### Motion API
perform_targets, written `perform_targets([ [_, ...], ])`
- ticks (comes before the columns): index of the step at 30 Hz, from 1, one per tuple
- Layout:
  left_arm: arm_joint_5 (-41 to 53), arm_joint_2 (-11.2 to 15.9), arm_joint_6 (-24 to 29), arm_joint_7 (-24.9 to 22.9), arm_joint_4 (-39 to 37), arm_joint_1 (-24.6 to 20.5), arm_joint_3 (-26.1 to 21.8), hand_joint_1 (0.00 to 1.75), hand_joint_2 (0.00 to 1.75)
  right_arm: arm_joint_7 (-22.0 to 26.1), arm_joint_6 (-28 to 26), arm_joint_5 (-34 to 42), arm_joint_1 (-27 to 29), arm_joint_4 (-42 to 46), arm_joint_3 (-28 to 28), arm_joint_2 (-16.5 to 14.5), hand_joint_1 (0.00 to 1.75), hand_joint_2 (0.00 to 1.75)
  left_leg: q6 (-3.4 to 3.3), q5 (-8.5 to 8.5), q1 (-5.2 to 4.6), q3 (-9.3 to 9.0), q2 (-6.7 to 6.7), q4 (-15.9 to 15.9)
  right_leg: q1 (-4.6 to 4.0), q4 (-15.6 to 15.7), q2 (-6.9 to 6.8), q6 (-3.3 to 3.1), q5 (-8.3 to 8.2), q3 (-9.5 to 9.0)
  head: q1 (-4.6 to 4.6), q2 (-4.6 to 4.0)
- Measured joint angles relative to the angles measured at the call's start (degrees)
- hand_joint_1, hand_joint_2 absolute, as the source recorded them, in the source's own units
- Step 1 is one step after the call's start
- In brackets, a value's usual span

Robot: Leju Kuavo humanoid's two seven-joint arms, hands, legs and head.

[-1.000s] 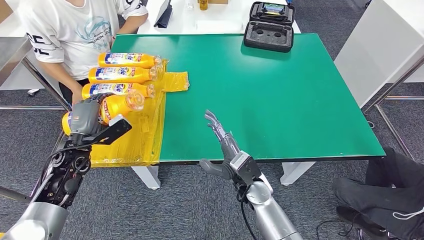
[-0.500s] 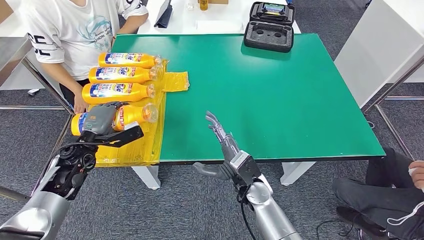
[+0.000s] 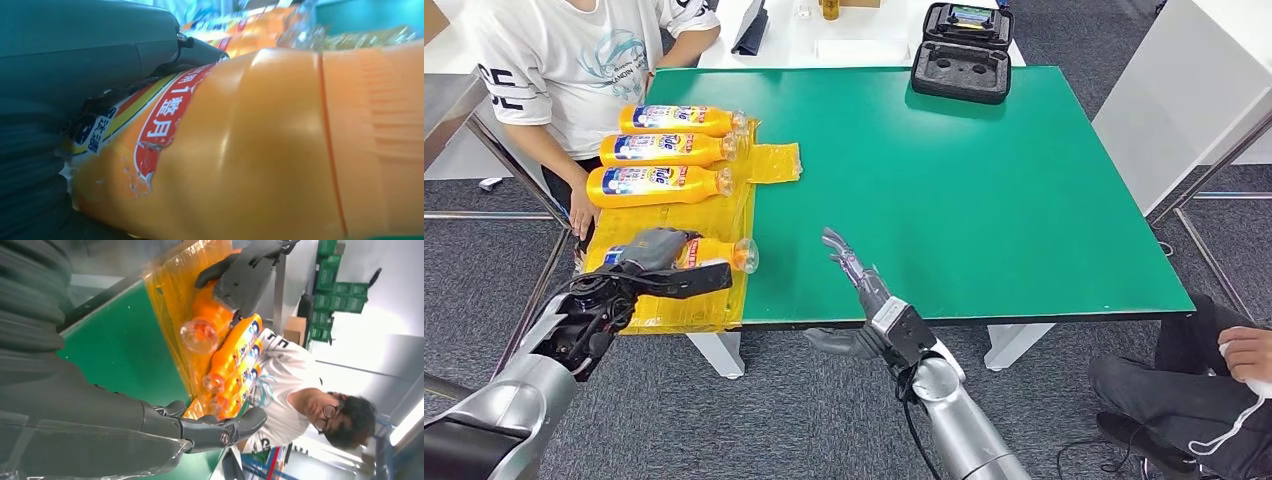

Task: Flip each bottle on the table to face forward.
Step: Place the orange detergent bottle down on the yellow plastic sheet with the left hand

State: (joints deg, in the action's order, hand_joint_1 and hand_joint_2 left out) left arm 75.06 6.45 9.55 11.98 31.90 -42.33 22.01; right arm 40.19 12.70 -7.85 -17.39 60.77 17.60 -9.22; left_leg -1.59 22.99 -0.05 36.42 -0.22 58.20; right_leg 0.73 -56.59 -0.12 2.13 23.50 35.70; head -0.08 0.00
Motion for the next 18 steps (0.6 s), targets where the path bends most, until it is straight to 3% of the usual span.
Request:
perform_targets([
  [18,0.0,1.49,-4.72,0.61,-4.77,-0.96,-0.04,1.75,1.75,0.0,0.44,-0.22,-3.61,-6.29,0.07,-1.05,0.0,1.75,0.0,-0.01,-0.01,0.0,-0.02,0.0,0.01,-0.01,-0.01,0.0,0.0,-0.01,0.0,0.0],
])
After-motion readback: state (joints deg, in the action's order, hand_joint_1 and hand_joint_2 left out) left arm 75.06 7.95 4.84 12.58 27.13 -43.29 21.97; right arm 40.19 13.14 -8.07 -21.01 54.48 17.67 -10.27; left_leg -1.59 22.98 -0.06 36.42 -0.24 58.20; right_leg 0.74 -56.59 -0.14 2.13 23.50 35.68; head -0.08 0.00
